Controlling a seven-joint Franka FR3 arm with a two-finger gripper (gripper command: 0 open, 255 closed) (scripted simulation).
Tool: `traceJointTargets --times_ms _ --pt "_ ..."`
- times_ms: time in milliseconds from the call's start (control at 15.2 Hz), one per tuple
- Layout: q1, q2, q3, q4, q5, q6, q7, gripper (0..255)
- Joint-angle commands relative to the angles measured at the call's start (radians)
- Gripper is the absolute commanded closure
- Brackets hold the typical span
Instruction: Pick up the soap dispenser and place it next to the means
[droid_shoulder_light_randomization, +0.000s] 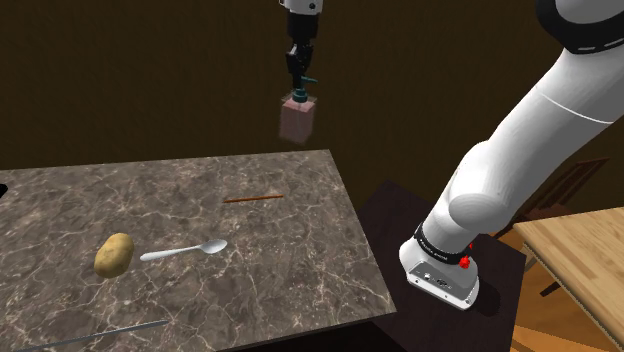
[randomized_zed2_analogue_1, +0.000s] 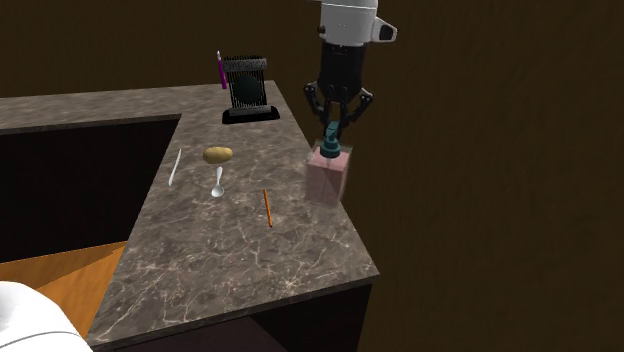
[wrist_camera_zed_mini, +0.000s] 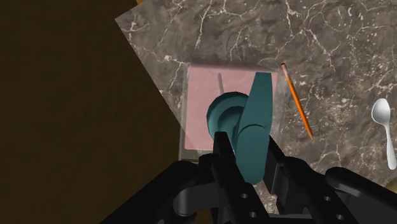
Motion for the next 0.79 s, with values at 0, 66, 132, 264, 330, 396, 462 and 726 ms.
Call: traceJointTargets --times_ms 0,66,132,264,330,396,462,726 --pt "-0.002 -0.001 -0.001 0.039 -0.001 -0.016 0.003 255" --pt "-0.001 0.000 -0.002 0.053 -0.002 -0.030 0.003 255" --pt "-0.001 0.000 -0.002 0.067 -0.002 -0.043 0.004 255" --pt "-0.002 0.003 -0.001 0.096 -0.002 -0.070 0.005 255" --pt "-0.002 0.004 -0.001 0.111 -0.002 -0.084 0.006 255" --pt "-0.002 0.006 -0.001 0.126 -0.002 -0.098 0.007 255" --pt "-0.002 0.007 -0.001 0.142 -0.002 -0.111 0.007 255" --pt "-0.002 0.017 -0.002 0.207 -0.001 -0.167 0.010 255"
